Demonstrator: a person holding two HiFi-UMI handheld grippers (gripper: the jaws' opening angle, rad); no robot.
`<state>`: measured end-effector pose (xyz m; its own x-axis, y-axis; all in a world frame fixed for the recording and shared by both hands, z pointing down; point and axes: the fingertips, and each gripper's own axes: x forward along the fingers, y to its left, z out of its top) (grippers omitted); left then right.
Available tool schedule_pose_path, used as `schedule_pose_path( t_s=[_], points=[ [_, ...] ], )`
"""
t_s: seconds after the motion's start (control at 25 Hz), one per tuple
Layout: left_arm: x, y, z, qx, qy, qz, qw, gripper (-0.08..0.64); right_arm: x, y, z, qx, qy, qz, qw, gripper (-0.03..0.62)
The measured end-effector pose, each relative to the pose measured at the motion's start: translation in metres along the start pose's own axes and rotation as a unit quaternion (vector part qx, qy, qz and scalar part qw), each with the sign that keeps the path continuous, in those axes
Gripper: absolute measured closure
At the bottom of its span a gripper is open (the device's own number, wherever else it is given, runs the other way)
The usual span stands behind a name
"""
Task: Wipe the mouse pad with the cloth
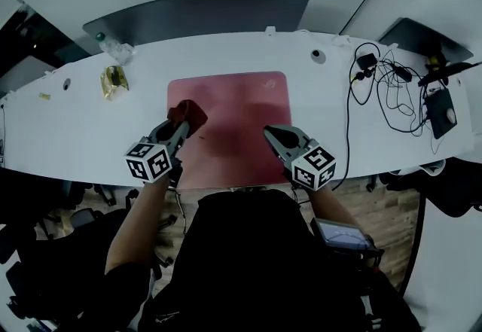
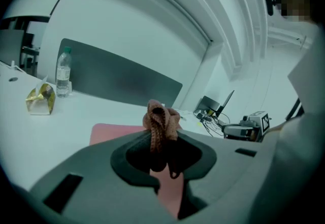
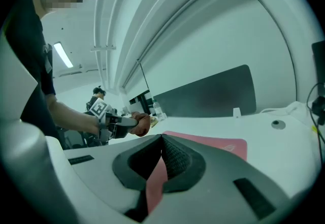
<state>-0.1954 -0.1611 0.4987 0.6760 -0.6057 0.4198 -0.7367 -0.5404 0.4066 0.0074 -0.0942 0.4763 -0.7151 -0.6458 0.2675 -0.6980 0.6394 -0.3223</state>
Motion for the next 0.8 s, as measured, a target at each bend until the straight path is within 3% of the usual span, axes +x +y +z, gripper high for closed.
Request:
schedule_pose_path(
  t_s=[0.24, 0.48, 0.8],
  points=[
    [-0.031, -0.064, -0.023, 0.013, -0.035, -0.017, 0.9992, 0.471, -0.028, 0.021, -0.004, -0.035, -0.002, 0.035, 0.999, 0.568],
    [-0.056, -0.113, -0.062, -0.018, -0.059, -0.030, 0.9976, 0.470, -0.068, 0.030, -0.020, -0.031, -0.013, 0.038, 0.999, 0.568],
    [-0.082, -0.157, -0.113, -0.026, -0.068, -0.018, 0.9972, 0.470, -0.114, 0.047, -0.048, -0.025, -0.016, 0.041, 0.999, 0.568]
  ],
)
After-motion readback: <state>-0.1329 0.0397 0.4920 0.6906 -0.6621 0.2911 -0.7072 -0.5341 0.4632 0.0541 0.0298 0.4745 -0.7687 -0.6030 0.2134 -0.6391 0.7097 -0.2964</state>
